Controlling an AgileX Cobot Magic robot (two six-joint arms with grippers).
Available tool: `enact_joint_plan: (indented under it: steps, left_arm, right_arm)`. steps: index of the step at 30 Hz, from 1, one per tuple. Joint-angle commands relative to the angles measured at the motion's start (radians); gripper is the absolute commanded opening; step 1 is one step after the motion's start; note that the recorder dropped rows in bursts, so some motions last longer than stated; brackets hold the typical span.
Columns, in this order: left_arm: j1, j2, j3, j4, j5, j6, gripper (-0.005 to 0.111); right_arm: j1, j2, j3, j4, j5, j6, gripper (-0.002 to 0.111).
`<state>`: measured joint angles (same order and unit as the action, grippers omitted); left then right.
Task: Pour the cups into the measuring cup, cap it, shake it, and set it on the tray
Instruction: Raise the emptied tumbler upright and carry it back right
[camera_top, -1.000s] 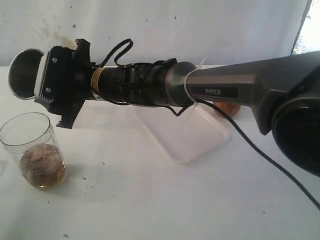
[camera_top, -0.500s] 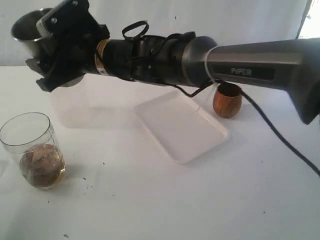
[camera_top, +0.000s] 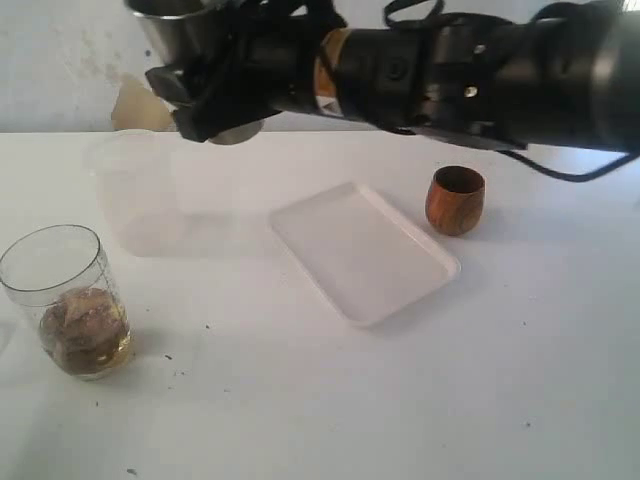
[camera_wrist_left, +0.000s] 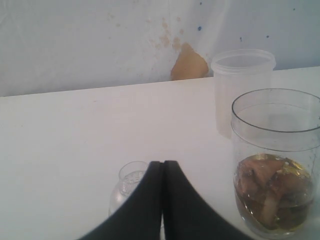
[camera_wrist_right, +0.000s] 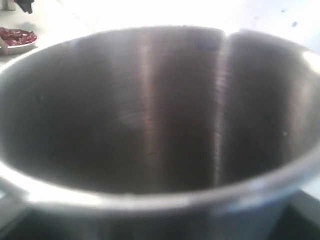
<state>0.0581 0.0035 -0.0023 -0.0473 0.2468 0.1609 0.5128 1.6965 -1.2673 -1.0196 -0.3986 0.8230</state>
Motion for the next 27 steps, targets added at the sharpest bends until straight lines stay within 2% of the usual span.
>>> enact_joint_plan:
  steps: [1, 5, 11, 16, 27]
  left_arm:
    - [-0.002, -0.003, 0.002, 0.0, -0.014, -0.003, 0.0]
    - [-0.002, -0.003, 0.002, 0.0, -0.014, -0.003, 0.0]
    - [-0.002, -0.003, 0.002, 0.0, -0.014, -0.003, 0.0]
    - [-0.002, -0.003, 0.002, 0.0, -0.014, -0.003, 0.0]
    - [-0.002, -0.003, 0.002, 0.0, -0.014, -0.003, 0.0]
  right_arm:
    - [-0.094, -0.1, 0.138, 0.095, -0.262, 0.019, 0.0]
    - [-0.153, -0.095, 0.252, 0.201, -0.515, 0.016, 0.0]
    - [-0.144, -0.01, 0.316, 0.192, -0.534, -0.052, 0.0]
    - [-0.118, 0.107, 0.298, 0.201, -0.561, -0.203, 0.0]
    - [-0.113, 0.376, 0.114, 0.233, -0.604, -0.308, 0.0]
